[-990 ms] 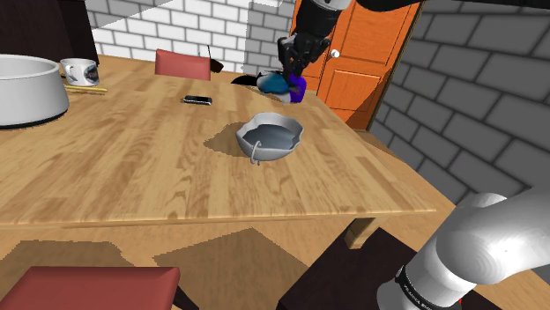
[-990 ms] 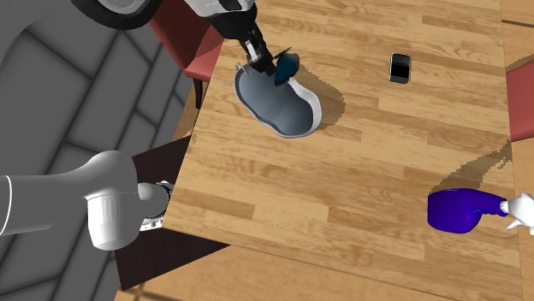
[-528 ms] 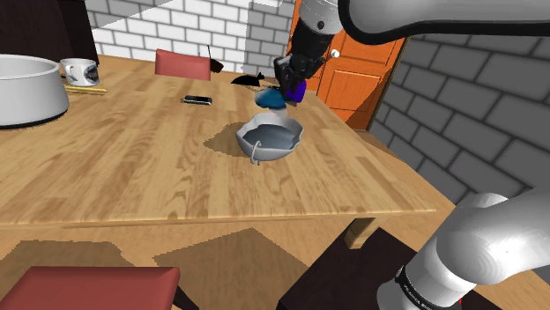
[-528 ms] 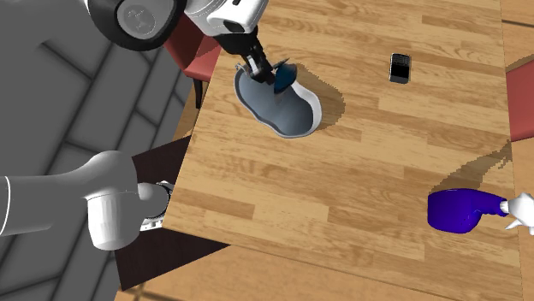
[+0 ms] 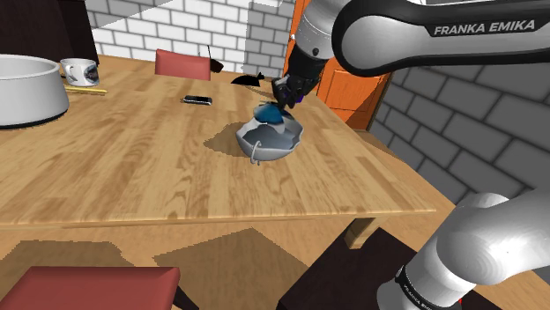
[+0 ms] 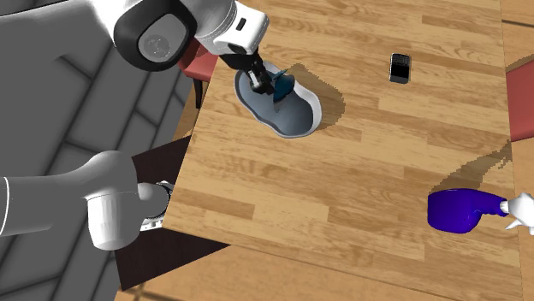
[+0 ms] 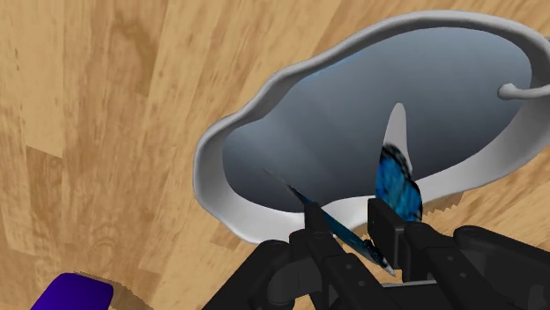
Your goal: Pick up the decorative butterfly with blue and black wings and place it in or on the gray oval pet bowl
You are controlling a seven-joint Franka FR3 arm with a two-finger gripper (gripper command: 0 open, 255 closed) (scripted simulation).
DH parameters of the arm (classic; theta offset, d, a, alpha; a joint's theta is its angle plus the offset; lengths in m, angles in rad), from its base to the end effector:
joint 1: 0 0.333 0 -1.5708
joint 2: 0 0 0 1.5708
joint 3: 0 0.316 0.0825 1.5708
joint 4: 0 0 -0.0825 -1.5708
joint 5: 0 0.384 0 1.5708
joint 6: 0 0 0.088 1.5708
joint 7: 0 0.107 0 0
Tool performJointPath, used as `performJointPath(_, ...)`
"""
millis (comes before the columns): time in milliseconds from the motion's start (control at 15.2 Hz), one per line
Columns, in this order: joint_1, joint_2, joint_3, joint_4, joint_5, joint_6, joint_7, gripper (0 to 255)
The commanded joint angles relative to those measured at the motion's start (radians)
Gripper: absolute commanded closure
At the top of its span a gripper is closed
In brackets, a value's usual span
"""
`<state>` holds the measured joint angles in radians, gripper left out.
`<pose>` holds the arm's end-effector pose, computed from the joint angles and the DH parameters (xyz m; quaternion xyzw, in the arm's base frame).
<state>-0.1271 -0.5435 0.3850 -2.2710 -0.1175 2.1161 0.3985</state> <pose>0.4118 0.1316 0.5844 0.9717 -0.0550 0.2106 0.0918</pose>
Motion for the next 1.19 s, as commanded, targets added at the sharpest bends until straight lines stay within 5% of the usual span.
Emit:
performJointPath(0,0.000,0.001,0.002,-0.005,-0.001,0.006,0.003,255)
performJointPath(396,0.000,0.001,0.002,-0.005,-0.001,0.006,0.003,255)
performJointPath(462,0.000,0.001,0.002,-0.005,-0.001,0.006,0.003,0)
performJointPath(792,0.000,0.001,0.002,-0.005,-0.001,0.006,0.003,0)
performJointPath(1122,0.016,-0.041,-0.001,0.081,0.018,-0.122,-0.009,0)
